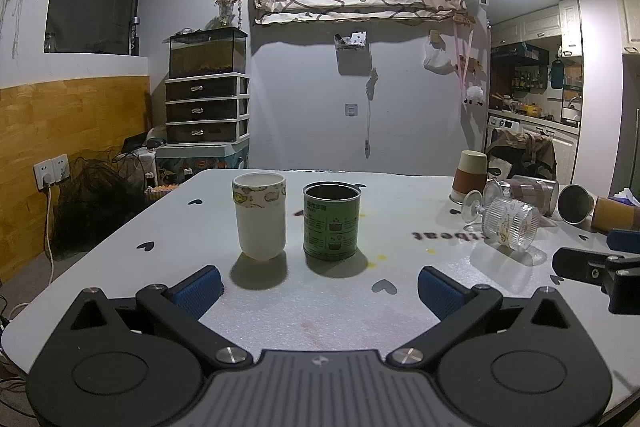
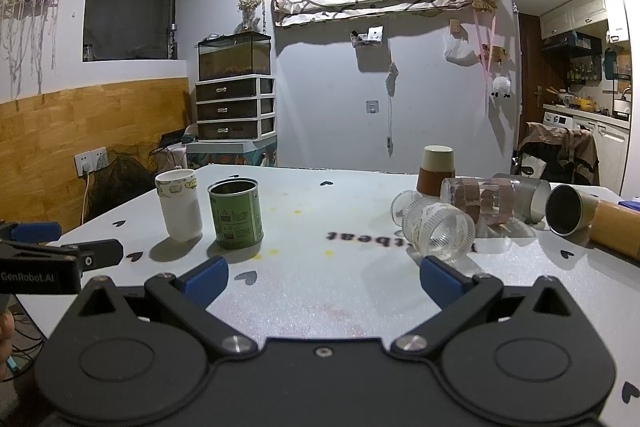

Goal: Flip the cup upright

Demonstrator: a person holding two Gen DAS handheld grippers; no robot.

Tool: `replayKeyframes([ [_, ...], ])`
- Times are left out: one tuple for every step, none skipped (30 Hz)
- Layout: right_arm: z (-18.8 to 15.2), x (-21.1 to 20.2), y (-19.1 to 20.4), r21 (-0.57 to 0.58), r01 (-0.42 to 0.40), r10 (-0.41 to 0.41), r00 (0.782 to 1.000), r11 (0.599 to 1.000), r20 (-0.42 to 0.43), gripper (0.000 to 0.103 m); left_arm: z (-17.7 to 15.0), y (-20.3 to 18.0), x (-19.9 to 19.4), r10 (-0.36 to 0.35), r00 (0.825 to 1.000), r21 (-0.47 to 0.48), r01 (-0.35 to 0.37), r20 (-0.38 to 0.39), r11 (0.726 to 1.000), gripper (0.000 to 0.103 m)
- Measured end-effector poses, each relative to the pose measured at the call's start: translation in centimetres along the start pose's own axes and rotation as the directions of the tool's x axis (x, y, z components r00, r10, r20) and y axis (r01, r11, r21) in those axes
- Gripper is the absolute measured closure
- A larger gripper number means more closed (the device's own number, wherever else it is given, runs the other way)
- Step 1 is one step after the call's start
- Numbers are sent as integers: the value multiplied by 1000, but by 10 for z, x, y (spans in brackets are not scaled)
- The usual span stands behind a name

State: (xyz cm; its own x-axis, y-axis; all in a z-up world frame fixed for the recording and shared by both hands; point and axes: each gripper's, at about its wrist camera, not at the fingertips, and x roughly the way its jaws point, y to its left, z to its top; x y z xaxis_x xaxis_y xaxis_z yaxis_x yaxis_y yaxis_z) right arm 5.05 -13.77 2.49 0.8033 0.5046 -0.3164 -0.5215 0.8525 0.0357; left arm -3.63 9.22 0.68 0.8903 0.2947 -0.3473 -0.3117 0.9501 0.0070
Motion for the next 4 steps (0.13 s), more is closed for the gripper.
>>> replayKeyframes([
  [0, 0, 0, 0, 0, 0, 1000, 1000, 0, 0, -1, -1, 0, -1, 1000, 1, 1, -1, 1000, 0],
  [0, 0, 0, 1, 0, 0, 1000, 1000, -1, 0, -2, -2, 1, 0, 1000, 1, 0, -1, 1000, 0],
  [0, 0, -1, 1, 1, -1, 1000, 1000, -1, 0, -2, -2, 1, 1, 1000, 2, -1, 0, 1000, 0],
  [0, 0, -1, 1, 1, -1, 1000, 1000, 0, 0, -2, -2, 1, 0, 1000, 2, 0, -1, 1000, 0],
])
